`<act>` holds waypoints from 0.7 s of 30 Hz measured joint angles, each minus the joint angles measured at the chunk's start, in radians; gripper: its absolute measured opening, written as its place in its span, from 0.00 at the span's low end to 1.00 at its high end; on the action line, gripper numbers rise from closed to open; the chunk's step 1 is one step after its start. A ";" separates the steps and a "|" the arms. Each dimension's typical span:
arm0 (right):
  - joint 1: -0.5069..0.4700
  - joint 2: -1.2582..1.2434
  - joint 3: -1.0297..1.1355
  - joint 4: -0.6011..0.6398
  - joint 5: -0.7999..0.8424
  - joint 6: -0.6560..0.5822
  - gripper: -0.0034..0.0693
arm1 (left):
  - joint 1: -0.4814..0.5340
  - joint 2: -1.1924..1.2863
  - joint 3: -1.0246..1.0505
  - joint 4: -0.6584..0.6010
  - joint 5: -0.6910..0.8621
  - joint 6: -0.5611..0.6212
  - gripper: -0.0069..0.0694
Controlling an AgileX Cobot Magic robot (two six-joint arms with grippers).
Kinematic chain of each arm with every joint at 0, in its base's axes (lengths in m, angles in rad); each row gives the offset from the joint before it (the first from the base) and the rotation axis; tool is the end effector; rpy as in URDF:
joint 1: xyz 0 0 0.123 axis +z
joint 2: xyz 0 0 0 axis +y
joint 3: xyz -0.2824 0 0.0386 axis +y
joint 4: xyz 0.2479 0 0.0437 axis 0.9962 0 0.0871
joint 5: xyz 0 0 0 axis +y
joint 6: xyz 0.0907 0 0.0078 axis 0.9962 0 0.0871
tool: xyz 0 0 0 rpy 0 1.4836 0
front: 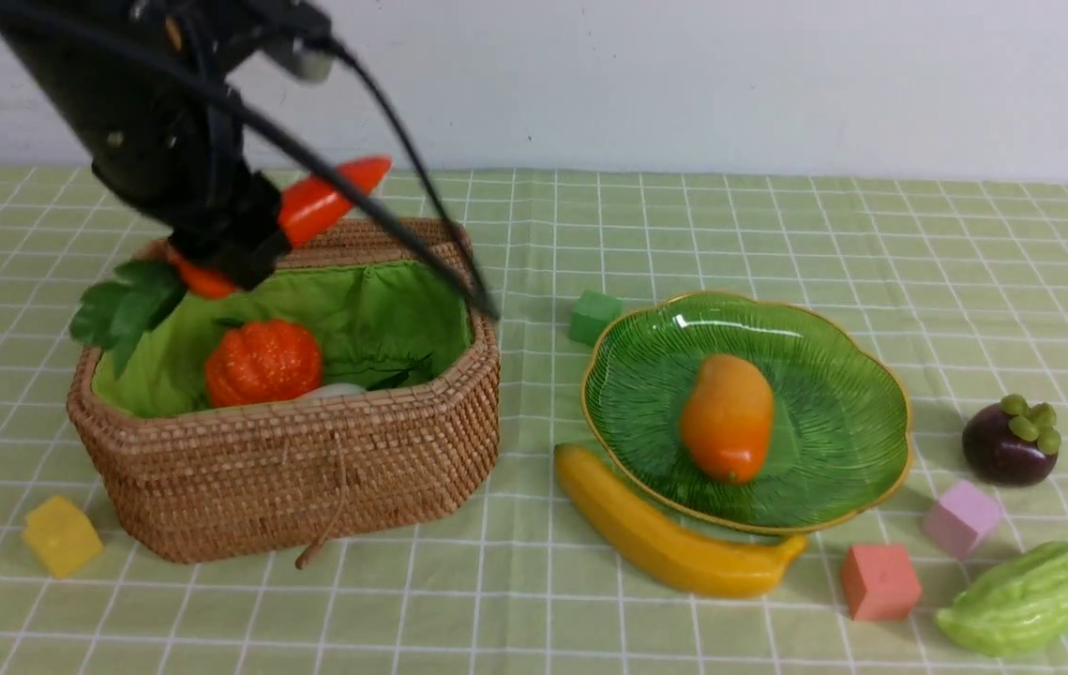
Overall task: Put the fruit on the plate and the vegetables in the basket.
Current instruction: Use the left arm to grab a carrot and put it into the left basket, then take a chayote with your right arm and place it on the basket on the left.
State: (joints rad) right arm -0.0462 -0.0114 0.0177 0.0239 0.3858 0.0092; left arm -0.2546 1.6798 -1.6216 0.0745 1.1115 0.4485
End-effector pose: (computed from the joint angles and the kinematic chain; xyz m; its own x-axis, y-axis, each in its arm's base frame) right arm 0.0521 -0.0016 0.1731 -0.2985 0.0452 -0.9534 0.0470 0.9984 0.0326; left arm 0.3516 -0.0852 0.3485 -0.6547 0.6479 -0.3894 0.5914 0.7598 0.2699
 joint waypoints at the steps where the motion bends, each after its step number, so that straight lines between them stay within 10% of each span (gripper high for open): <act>1: 0.000 0.000 0.000 0.000 0.000 0.000 0.38 | 0.013 0.008 0.063 0.000 -0.060 0.054 0.59; 6: 0.000 0.000 0.000 0.000 0.000 0.000 0.38 | 0.013 0.027 0.179 -0.013 -0.220 0.106 0.59; 14: 0.000 0.000 0.000 0.000 0.000 0.000 0.38 | 0.011 0.009 0.215 -0.026 -0.263 0.104 0.95; 21: 0.000 0.000 0.000 0.000 0.000 0.000 0.38 | 0.011 -0.114 0.215 -0.098 -0.202 0.055 0.91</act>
State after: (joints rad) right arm -0.0462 -0.0114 0.0177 0.0239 0.3858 0.0092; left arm -0.2435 1.5654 -1.4065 -0.0231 0.9092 0.5034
